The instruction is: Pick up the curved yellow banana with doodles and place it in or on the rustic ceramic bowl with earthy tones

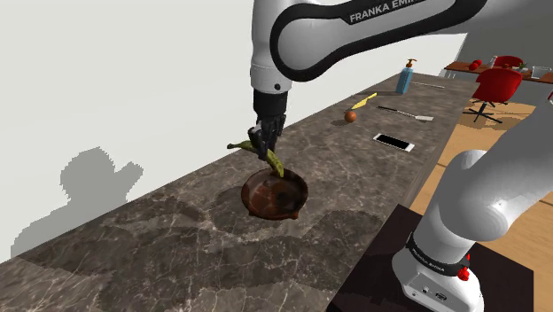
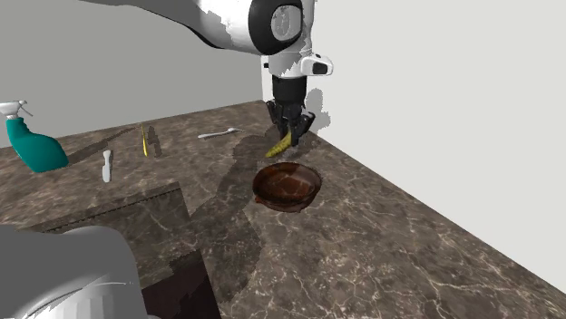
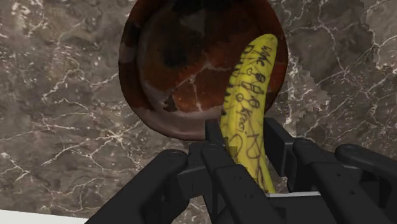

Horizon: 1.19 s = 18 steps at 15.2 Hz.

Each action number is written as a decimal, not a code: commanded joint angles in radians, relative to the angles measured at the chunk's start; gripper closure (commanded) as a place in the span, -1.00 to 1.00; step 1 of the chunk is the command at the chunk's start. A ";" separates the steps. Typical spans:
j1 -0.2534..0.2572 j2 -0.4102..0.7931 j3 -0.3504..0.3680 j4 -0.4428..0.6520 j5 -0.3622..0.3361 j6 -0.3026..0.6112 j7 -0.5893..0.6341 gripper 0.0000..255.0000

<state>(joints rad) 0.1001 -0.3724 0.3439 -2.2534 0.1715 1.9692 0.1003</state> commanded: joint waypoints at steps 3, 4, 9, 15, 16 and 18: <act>-0.005 -0.113 -0.059 -0.121 0.016 0.001 -0.081 1.00; -0.004 -0.111 -0.058 -0.133 0.017 0.015 -0.081 1.00; -0.002 -0.095 -0.049 -0.188 0.023 0.086 -0.084 1.00; 0.000 -0.067 -0.038 -0.248 0.029 0.174 -0.087 1.00; 0.000 -0.064 -0.037 -0.254 0.029 0.183 -0.087 1.00; 0.000 -0.064 -0.037 -0.254 0.029 0.183 -0.087 1.00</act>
<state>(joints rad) 0.0999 -0.4364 0.3068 -2.5057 0.2005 2.1501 0.0135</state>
